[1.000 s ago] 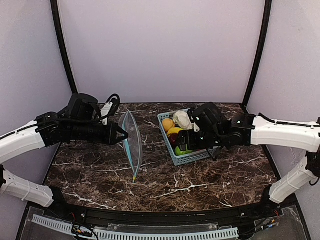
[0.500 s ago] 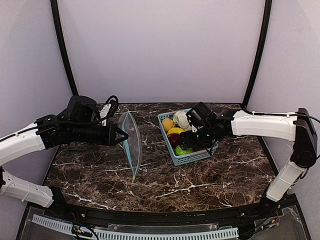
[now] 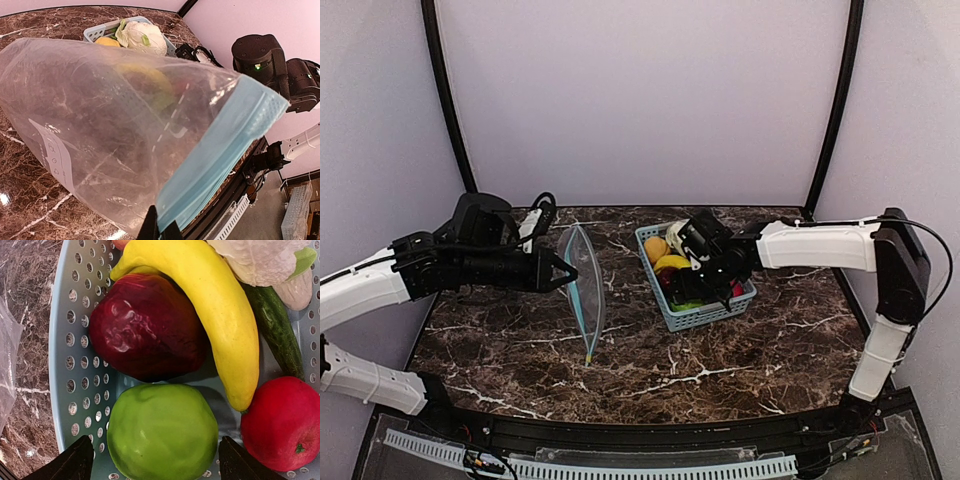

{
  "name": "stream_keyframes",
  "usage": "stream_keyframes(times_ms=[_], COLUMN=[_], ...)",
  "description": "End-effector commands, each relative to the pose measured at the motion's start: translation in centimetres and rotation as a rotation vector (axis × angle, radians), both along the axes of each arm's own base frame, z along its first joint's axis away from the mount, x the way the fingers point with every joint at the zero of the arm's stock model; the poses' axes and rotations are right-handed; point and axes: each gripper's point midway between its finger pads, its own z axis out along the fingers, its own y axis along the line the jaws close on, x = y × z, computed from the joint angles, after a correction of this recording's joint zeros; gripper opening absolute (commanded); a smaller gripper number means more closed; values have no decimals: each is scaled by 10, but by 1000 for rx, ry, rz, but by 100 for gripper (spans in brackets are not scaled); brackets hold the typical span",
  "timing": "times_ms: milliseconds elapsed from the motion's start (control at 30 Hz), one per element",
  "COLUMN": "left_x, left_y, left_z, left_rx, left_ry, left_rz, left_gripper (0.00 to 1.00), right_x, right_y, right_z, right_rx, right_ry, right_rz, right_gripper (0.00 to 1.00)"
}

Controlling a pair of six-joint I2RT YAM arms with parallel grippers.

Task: Place the food in the zip-top bag and seal the zipper
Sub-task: Pick up the fake fruit from the bin.

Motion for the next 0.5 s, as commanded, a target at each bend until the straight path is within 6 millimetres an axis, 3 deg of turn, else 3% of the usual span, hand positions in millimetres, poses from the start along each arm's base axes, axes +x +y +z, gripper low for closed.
stream_keyframes(times_ms=[0, 467], left_x=[-5, -8], left_y=[5, 15], left_z=[-1, 3], left_rx=[-10, -22], left_ry=[6, -2], left_rz=[-1, 29], left_gripper=[1, 1], right_x=[8, 11], right_y=[9, 4], right_z=[-2, -27], right_rx=[27, -22], right_ry=[6, 37], right_rz=[-5, -36], right_gripper=[85, 83])
